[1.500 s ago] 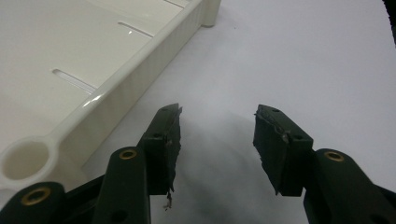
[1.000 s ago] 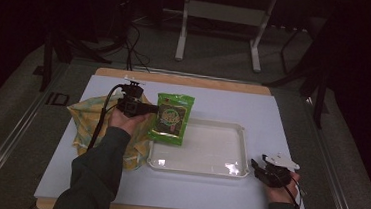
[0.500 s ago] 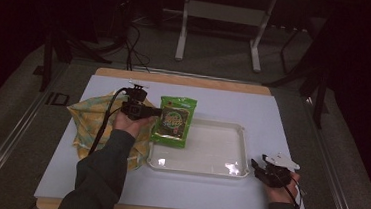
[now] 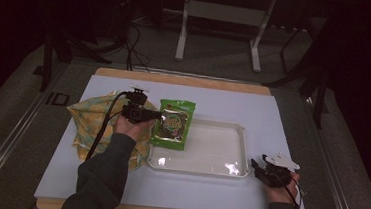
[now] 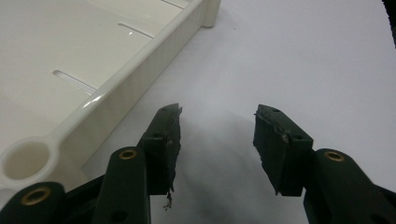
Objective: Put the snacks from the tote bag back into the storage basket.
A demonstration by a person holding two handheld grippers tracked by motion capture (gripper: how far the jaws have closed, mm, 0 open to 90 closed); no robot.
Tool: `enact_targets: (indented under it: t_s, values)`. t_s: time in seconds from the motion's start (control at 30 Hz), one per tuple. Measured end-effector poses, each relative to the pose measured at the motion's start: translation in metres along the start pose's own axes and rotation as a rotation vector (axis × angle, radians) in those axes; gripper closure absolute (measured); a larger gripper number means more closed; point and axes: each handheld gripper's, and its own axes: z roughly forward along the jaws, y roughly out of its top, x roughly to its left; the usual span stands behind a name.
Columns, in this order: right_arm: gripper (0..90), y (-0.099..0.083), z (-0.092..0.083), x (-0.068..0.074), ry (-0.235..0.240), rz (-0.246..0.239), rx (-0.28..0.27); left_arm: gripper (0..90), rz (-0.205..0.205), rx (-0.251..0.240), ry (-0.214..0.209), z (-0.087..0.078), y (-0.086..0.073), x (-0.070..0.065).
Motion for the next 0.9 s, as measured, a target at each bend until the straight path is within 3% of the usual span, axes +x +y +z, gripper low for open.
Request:
enact_targets:
  t_s: [0.27, 0.53, 0.9]
  values:
    - [50.4, 0.000, 0.000, 0.000, 0.000, 0.002, -0.001, 89.3, -0.026, -0.002, -0.001, 0.005, -0.006, 0.004]
    - [50.4, 0.000, 0.000, 0.000, -0.001, -0.002, -0.001, 89.3, -0.015, -0.010, 0.024, 0.004, -0.011, 0.002]
    - [50.4, 0.000, 0.000, 0.000, 0.000, -0.001, -0.002, 89.3, -0.019, -0.013, 0.020, 0.006, -0.014, 0.000]
